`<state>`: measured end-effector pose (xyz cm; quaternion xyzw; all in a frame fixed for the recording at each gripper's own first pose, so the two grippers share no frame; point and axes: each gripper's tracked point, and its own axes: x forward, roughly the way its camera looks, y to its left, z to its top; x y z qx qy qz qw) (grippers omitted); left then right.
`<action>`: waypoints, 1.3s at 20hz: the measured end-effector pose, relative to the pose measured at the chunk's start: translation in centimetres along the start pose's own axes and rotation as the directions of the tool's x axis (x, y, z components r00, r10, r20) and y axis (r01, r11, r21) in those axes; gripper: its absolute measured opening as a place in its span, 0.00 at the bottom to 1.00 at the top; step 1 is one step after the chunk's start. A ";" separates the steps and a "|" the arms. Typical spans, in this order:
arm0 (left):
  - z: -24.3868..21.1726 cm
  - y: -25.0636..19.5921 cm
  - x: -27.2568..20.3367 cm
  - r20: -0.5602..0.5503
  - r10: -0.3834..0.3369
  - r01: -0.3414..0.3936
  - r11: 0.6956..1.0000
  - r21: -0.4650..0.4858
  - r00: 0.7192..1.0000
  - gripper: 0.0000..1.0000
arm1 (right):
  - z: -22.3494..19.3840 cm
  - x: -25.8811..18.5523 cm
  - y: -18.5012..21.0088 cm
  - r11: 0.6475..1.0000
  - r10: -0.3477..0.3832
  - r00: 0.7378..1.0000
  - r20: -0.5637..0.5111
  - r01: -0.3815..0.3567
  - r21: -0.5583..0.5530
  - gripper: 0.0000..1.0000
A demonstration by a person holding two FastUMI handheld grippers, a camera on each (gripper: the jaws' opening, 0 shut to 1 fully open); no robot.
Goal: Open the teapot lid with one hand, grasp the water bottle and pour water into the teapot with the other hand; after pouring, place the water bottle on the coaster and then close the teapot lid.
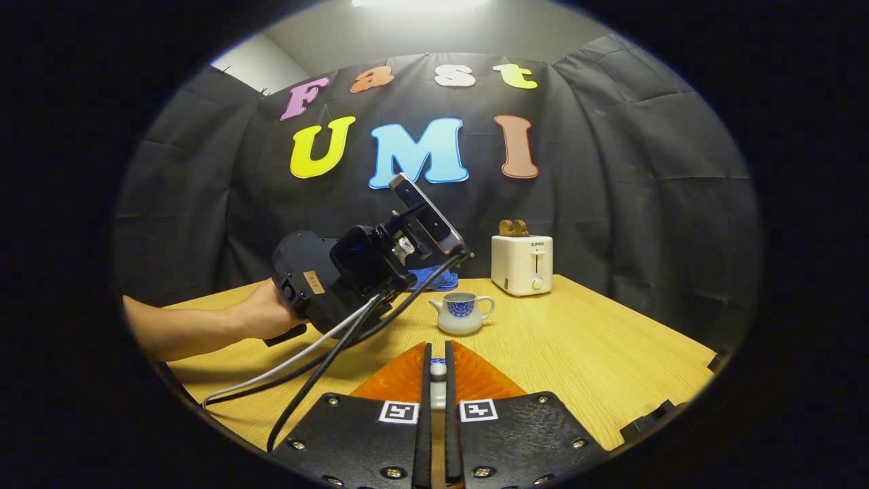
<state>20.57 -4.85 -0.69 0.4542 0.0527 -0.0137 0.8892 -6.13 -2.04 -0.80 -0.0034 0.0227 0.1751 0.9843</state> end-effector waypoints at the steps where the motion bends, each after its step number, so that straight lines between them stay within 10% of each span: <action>1: 0.0 -0.5 0.2 -0.017 0.000 0.002 0.996 0.084 1.000 0.87 | 0.0 0.0 0.0 1.000 0.006 1.000 0.004 -0.006 0.004 0.07; 10: 0.4 -3.4 1.7 -0.066 -0.034 0.055 0.929 0.367 0.997 0.87 | -0.3 -0.3 -1.1 1.000 -0.012 1.000 -0.001 0.012 0.017 0.07; 26: 1.8 -3.6 2.4 -0.071 -0.014 0.060 0.711 0.701 0.997 0.87 | -0.2 -0.3 -1.1 1.000 -0.005 1.000 0.001 0.005 0.008 0.07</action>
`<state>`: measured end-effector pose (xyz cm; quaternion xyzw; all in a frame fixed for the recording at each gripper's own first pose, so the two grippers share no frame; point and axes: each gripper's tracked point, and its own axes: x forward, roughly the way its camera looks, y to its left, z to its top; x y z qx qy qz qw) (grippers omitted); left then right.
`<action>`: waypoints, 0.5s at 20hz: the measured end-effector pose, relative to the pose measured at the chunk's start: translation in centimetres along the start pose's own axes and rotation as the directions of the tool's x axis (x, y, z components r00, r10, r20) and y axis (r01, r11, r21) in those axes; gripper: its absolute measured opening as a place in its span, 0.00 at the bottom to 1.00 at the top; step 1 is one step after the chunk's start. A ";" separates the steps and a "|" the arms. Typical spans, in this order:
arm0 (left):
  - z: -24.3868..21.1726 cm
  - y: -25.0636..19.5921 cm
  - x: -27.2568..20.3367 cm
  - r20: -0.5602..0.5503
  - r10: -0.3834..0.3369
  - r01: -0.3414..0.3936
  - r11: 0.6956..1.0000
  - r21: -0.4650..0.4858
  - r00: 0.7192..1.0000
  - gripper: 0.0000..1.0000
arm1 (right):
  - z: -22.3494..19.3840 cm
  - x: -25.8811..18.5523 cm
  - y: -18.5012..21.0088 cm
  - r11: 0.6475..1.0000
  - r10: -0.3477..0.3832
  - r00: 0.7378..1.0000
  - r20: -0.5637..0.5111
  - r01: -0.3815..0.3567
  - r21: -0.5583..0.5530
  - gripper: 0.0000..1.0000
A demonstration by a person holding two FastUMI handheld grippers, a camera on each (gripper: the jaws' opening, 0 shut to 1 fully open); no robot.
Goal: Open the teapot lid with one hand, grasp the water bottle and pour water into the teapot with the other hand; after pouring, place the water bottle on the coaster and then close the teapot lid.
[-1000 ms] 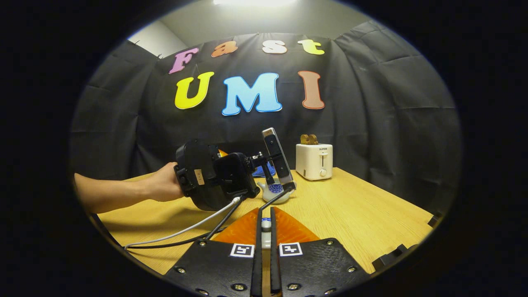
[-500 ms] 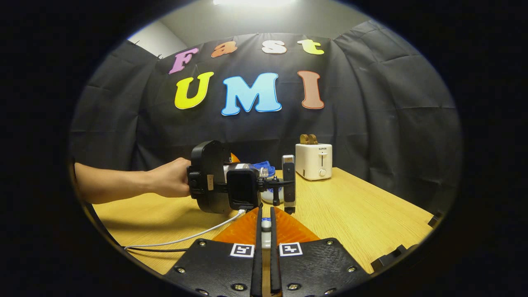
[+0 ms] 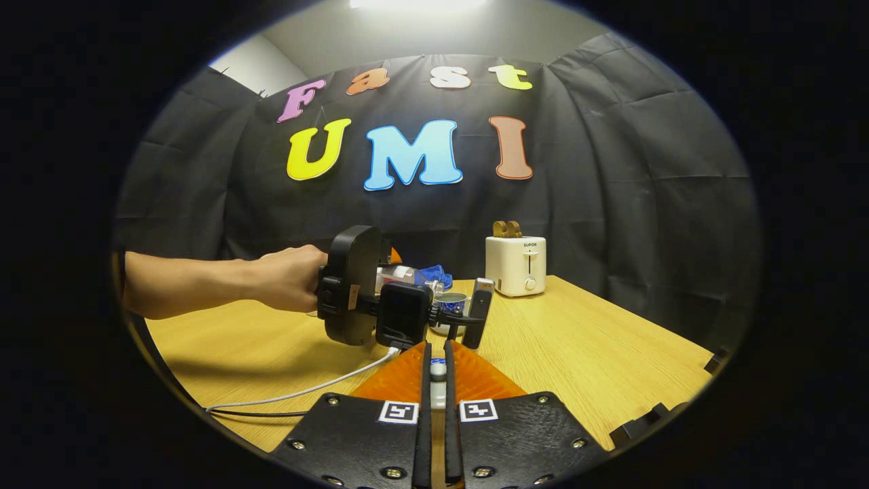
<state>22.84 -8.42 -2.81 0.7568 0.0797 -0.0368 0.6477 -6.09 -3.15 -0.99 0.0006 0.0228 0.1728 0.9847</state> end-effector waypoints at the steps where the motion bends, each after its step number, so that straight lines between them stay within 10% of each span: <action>1: 0.0 0.0 0.0 -0.005 -0.002 0.002 1.000 0.018 1.000 0.87 | 0.0 0.0 0.0 1.000 -0.001 1.000 0.000 0.001 0.000 0.07; 10: 0.9 1.1 -0.1 0.025 -0.003 -0.001 0.991 0.136 1.000 0.87 | 0.0 -0.1 -0.2 1.000 -0.002 1.000 0.003 0.002 0.014 0.07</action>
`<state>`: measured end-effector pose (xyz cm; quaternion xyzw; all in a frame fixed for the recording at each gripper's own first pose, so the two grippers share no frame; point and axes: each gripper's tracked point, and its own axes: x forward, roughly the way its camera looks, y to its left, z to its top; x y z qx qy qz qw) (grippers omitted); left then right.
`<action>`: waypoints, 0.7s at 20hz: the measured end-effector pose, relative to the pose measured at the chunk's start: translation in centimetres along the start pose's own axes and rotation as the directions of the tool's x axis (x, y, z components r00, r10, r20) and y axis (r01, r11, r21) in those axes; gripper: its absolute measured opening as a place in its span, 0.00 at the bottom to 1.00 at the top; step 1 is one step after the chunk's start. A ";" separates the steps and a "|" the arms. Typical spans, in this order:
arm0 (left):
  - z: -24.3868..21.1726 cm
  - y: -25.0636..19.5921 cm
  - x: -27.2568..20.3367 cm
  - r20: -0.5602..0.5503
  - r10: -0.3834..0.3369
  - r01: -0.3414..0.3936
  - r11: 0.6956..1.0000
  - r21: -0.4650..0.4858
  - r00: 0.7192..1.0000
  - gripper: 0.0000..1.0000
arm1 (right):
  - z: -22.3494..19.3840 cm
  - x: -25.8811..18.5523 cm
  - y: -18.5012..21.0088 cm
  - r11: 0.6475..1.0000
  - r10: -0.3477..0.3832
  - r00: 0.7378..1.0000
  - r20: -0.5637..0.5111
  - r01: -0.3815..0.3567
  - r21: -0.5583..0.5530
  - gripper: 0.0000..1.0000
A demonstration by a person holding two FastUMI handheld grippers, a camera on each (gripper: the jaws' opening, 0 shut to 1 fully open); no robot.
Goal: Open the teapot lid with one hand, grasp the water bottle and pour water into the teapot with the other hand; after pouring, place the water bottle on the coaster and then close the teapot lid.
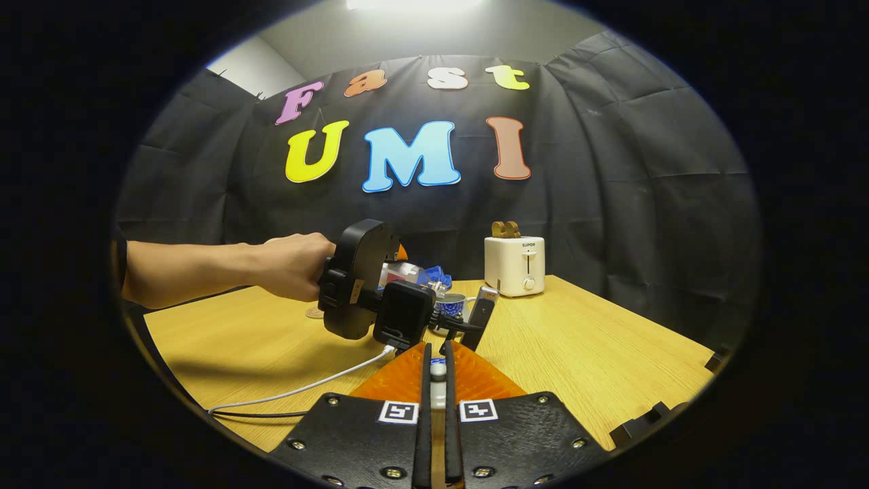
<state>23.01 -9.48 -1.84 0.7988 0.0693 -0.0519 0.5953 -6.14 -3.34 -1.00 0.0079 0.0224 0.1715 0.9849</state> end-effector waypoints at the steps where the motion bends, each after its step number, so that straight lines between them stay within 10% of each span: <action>1: 0.1 0.3 0.0 0.000 0.003 -0.003 1.000 0.015 1.000 0.87 | 0.0 0.0 -0.1 1.000 0.000 1.000 0.000 0.000 0.001 0.07; 14: 0.2 2.5 0.3 0.033 0.038 -0.042 0.988 0.151 0.999 0.87 | 0.0 0.1 0.0 1.000 0.000 1.000 -0.019 0.000 0.014 0.08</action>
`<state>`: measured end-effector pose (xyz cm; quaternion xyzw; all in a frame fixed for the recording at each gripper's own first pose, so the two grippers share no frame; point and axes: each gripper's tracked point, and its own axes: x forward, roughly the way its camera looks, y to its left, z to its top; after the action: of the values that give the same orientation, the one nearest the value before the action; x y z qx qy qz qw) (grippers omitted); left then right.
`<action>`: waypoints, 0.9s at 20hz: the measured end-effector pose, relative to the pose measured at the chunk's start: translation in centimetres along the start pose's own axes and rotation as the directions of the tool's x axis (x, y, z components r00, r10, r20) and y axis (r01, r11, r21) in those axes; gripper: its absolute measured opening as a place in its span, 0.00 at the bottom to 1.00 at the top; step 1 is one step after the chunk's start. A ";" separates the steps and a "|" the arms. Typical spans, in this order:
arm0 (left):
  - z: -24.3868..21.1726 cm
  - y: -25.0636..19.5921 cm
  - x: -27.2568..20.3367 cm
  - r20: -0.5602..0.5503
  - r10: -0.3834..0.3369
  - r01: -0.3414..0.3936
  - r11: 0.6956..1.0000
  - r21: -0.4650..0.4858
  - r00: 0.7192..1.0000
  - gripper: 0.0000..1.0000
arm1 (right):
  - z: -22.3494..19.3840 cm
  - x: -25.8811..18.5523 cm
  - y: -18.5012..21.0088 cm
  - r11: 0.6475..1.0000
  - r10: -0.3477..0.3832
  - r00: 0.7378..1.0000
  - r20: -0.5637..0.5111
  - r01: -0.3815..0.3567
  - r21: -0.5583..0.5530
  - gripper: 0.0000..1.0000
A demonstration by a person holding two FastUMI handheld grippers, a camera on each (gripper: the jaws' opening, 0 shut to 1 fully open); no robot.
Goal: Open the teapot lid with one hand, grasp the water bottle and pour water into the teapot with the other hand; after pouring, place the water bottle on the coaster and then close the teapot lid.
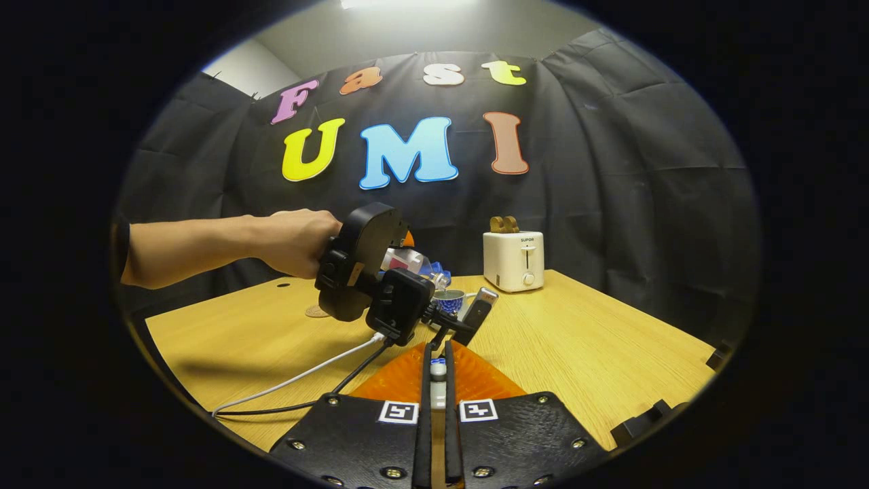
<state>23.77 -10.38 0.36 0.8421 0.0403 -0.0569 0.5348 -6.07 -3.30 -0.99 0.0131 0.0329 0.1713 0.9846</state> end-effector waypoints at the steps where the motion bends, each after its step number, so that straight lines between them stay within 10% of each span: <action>1: -0.1 0.1 0.0 -0.002 -0.001 0.001 1.000 -0.001 1.000 0.87 | 0.0 0.0 0.0 1.000 0.000 1.000 0.000 0.000 -0.002 0.07; 18: 0.5 -0.3 -0.1 0.020 -0.017 0.017 1.000 -0.018 1.000 0.87 | 0.9 0.2 -0.1 1.000 -0.010 1.000 0.020 0.011 -0.012 0.07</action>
<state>23.62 -10.69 -0.10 0.8361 0.0426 -0.0694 0.5425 -5.80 -3.33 -0.11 0.0085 0.0222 0.1661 0.9858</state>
